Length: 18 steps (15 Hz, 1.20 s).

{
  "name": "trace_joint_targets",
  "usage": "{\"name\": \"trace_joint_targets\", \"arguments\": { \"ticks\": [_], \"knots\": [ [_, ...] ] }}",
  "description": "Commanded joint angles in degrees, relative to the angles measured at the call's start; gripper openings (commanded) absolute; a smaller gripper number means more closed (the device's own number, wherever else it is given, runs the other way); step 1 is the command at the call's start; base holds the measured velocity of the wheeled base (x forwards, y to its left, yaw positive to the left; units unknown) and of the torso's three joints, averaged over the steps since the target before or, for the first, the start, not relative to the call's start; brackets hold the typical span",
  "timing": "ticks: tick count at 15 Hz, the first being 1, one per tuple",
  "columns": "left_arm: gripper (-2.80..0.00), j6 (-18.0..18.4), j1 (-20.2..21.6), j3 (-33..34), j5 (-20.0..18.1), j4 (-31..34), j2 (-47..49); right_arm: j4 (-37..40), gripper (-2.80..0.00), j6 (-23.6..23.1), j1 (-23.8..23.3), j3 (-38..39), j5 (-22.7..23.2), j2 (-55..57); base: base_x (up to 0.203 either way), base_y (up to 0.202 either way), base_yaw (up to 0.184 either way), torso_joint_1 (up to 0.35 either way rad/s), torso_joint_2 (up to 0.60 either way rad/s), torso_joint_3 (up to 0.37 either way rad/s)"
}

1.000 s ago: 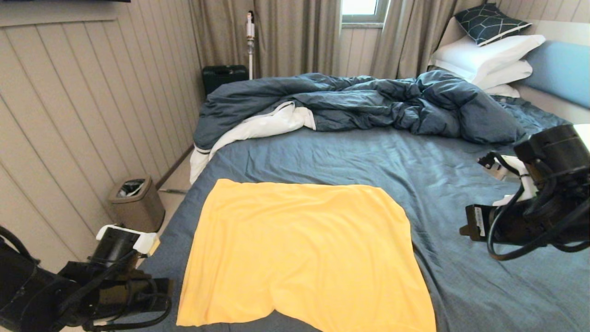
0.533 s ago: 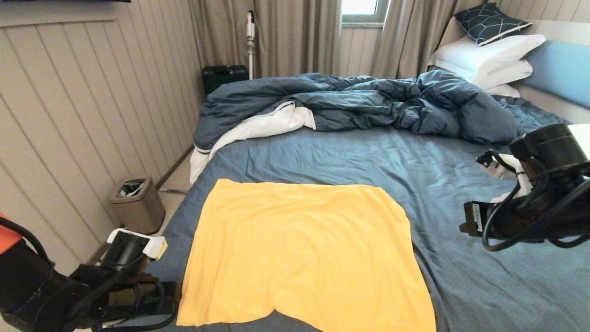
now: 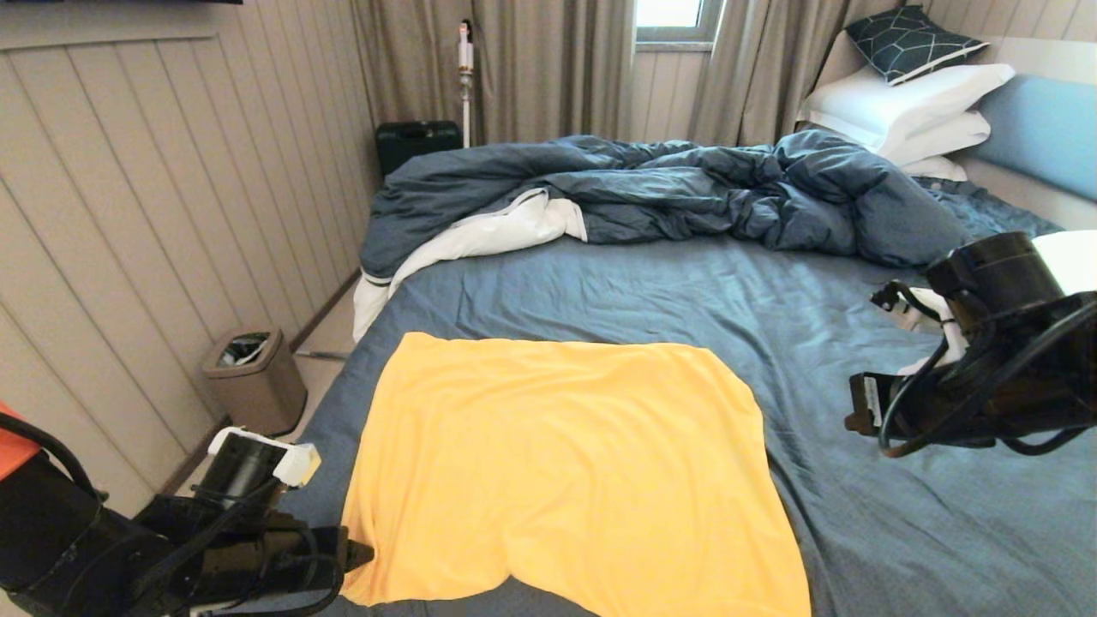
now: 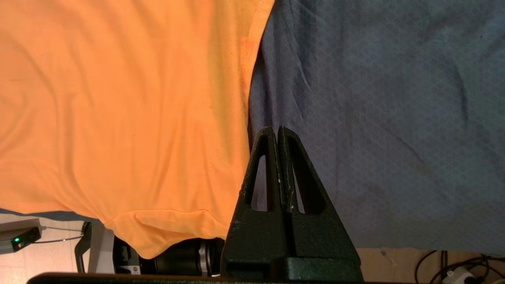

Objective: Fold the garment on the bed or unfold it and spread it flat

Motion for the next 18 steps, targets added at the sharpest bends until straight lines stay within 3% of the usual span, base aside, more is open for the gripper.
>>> {"name": "trace_joint_targets", "arguments": {
  "ticks": [1, 8, 11, 18],
  "knots": [
    [0.00, -0.26, -0.11, -0.19, -0.05, 0.15, -3.17, -0.15, -2.80, 0.06, -0.04, -0.12, -0.02, 1.04, 0.000, 0.000, 0.000, 0.000, 0.00, 0.000],
    [0.00, -0.52, -0.11, 1.65, -0.40, 1.01, -6.61, -0.99, -2.80, 0.06, -0.30, -0.20, 0.06, 1.28, 0.000, 0.000, 0.000, 0.000, 0.00, 0.000],
    [0.00, -1.59, -0.25, 2.09, -3.41, 1.27, -4.70, -0.98, -2.80, 0.06, -0.21, -0.29, 0.06, 1.28, 0.000, 0.000, 0.000, 0.000, 0.00, 0.000],
    [0.00, -2.72, -0.29, -0.36, -6.21, 1.27, 1.48, -2.20, -2.80, 0.06, -0.39, -1.17, 0.00, 3.79, 0.000, 0.000, 0.000, 0.000, 0.00, 0.000]
  ]
}}
